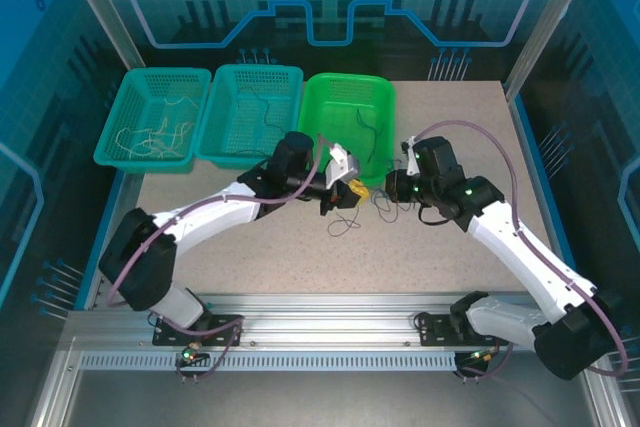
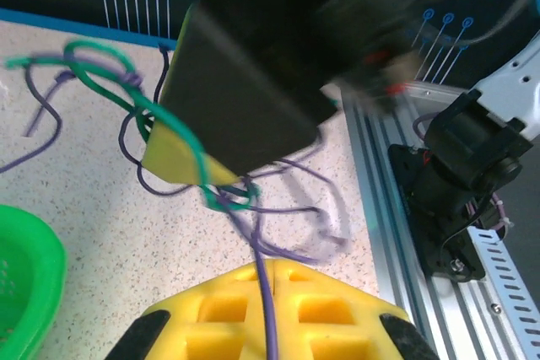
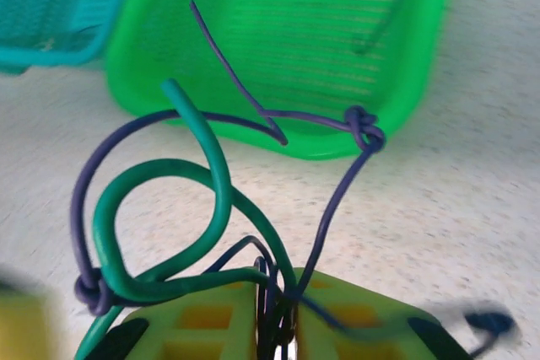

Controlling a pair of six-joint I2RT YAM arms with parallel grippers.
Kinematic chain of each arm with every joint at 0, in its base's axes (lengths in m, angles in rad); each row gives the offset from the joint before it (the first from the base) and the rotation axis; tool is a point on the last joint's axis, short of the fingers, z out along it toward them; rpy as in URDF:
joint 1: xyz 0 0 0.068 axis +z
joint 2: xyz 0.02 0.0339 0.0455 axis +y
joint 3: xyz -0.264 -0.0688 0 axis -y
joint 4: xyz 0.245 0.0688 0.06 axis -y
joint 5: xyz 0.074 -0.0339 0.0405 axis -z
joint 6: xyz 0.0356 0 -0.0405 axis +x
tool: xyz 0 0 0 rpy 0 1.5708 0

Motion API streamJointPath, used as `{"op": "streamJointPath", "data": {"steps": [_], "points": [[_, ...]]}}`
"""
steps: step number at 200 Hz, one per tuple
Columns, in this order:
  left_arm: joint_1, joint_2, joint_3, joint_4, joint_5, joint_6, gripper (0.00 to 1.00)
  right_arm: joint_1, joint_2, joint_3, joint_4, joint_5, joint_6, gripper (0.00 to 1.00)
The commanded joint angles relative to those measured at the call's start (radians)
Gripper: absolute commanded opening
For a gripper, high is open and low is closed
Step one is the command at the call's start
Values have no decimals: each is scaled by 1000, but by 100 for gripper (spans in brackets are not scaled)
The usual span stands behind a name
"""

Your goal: Untangle the cables

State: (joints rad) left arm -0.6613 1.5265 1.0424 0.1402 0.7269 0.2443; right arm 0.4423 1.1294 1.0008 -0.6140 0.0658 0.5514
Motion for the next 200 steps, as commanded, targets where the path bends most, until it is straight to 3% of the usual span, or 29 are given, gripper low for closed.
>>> {"op": "streamJointPath", "data": {"steps": [1,25,53,83,114,140,161,179,200], "points": [[1,-124,-21,13,1,-37,0,-150,39,-60,-133,100,162,16],[0,-228,-49,-3,-22,-38,0,-325,31,-202,-70,-21,204,18],[2,-322,-57,-56,-68,-30,0,-457,27,-273,-61,-53,216,22],[15,-388,-46,-89,-129,-42,0,-530,30,-303,-42,-44,209,15],[108,-450,-19,-35,-171,-162,0,-588,32,-336,-12,-54,206,5],[216,-470,44,-10,-185,-261,0,-596,28,-347,-1,-52,197,3],[240,-444,115,-131,-182,-211,0,-570,0,-359,81,-200,105,12],[241,-434,133,-211,-251,-172,0,-489,-27,-334,68,-190,51,21],[242,-436,128,-241,-326,-166,0,-307,-31,-294,42,-159,2,42]]}}
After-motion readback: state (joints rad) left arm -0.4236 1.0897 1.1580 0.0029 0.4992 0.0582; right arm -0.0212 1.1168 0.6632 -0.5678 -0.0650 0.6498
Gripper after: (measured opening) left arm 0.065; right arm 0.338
